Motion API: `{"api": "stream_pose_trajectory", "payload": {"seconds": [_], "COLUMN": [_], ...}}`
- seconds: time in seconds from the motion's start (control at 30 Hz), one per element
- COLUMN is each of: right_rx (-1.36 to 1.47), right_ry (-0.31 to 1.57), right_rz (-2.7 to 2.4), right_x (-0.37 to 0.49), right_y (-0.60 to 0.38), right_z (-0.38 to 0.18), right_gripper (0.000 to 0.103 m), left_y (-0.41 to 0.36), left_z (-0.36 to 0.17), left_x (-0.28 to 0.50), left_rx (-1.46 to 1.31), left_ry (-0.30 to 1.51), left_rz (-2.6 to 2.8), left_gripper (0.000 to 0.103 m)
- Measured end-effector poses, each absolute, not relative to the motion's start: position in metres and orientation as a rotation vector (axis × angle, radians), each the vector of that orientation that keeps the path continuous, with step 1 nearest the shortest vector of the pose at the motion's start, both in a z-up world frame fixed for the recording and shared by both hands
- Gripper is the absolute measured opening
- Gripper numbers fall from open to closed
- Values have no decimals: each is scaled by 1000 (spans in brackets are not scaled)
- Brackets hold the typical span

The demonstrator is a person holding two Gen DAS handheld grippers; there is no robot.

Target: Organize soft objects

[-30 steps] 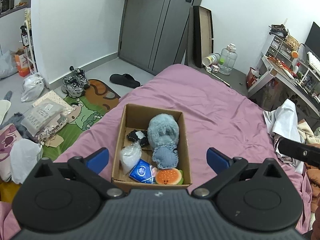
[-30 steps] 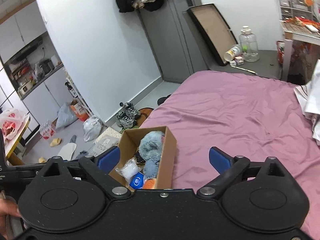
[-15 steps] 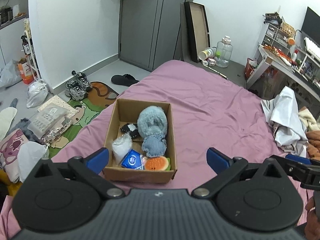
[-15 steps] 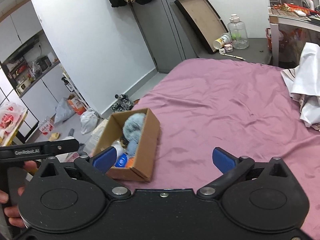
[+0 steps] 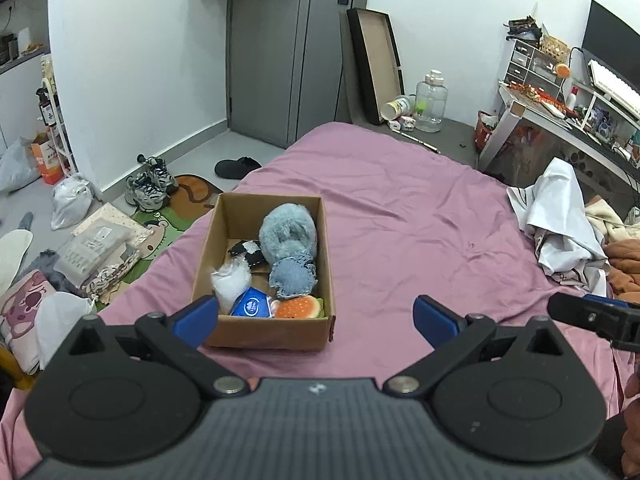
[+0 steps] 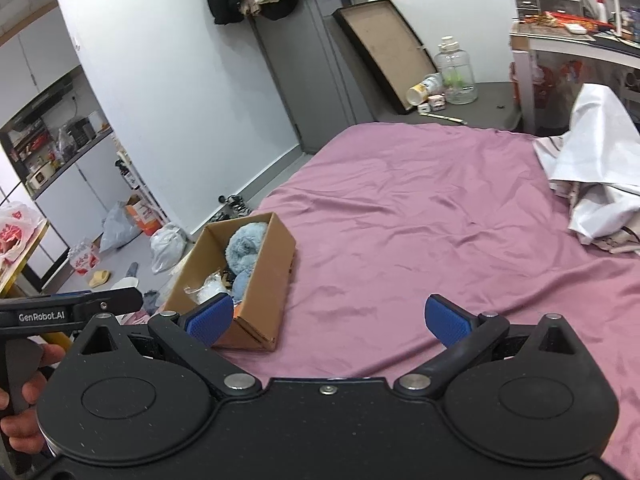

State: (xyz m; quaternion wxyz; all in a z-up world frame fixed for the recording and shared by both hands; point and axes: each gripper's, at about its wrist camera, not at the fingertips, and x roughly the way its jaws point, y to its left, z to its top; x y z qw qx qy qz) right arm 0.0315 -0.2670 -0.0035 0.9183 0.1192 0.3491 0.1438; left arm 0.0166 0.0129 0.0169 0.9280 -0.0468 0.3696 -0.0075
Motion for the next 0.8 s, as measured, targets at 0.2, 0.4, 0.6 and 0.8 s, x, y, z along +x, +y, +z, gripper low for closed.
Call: {"api": "stream_pose_trajectory", "payload": {"seconds": [0.2, 0.4, 0.6, 0.8], "right_rx": [239, 224, 203, 205], "right_ry": [704, 717, 745, 748], "right_rz": [260, 266, 247, 250], "right_x": [19, 19, 19, 18], "right_y": [-268, -260, -255, -253], "right_z": [8, 7, 5, 7], "right_gripper": [103, 103, 103, 103], "left_y": [15, 19, 24, 27], "left_z": [24, 23, 18, 19], "left_x": [6, 5, 7, 6], "left_rx": [-118, -129, -144, -128], "left_ry": [756, 766, 788, 796], "left_rz": [-12, -37, -28, -24], "left_gripper": [103, 103, 103, 103]}}
